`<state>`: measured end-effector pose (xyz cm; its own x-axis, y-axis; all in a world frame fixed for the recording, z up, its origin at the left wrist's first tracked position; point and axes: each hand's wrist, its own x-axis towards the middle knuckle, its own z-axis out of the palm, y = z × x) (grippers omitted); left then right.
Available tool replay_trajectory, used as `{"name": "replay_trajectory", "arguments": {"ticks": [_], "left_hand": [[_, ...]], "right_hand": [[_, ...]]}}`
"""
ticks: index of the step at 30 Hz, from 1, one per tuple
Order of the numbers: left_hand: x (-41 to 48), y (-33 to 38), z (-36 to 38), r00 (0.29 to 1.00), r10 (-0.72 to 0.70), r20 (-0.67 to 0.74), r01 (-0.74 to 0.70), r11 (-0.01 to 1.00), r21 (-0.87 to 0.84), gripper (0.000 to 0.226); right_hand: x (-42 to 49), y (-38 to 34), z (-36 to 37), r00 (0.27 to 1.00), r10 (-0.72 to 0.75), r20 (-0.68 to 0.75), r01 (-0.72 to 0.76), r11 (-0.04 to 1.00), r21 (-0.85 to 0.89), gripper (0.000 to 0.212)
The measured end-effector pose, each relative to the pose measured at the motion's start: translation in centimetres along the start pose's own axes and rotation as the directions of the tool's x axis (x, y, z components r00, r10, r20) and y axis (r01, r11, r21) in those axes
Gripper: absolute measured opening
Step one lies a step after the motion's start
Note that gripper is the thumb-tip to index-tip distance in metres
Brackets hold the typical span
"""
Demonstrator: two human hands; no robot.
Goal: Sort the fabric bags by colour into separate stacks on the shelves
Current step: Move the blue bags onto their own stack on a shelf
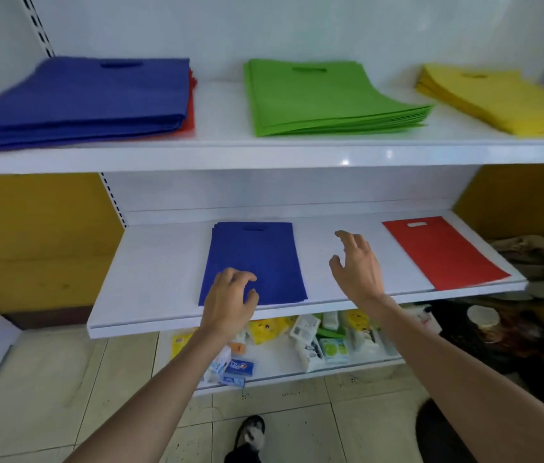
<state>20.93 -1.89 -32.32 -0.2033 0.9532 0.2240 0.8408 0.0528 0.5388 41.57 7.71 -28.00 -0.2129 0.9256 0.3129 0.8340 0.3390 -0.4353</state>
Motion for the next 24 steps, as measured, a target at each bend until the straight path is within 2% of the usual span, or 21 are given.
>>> {"name": "replay_trajectory", "arguments": {"ticks": [3,7,11,15,18,24], "left_hand": [[-1.2,3.9,-3.0,0.994,0.072,-0.077,-0.077,0.995,-0.06,0.029],[-0.4,7.9,-8.4,0.967,0.16,-0.199,-0.181,0.979,-0.091,0.029],[2.1,10.1,-14.7,0.907,0.247,-0.341,-0.271,0.962,-0.025,0.029],[4.8,9.4,-21.2,0.833,0.296,-0.467,-0.308,0.95,0.052,0.033],[7.0,6.2,-25.9,0.826,0.274,-0.493,-0.248,0.962,0.119,0.029],[11.6,-5.5,-33.1,0.851,0.064,-0.522,0.021,0.988,0.155,0.023]], "right_hand": [[-1.2,-1.5,-4.5,0.994,-0.042,-0.105,0.046,0.998,0.034,0.04],[-0.4,-5.5,-9.5,0.941,-0.184,-0.283,0.212,0.975,0.073,0.03],[2.8,-10.8,-12.7,0.87,-0.3,-0.392,0.349,0.936,0.056,0.03],[6.8,-16.6,-13.2,0.82,-0.378,-0.429,0.434,0.9,0.036,0.032],[10.2,-20.7,-12.0,0.828,-0.377,-0.414,0.439,0.897,0.06,0.034],[16.5,-27.3,-7.3,0.891,-0.352,-0.285,0.401,0.906,0.134,0.035]]}}
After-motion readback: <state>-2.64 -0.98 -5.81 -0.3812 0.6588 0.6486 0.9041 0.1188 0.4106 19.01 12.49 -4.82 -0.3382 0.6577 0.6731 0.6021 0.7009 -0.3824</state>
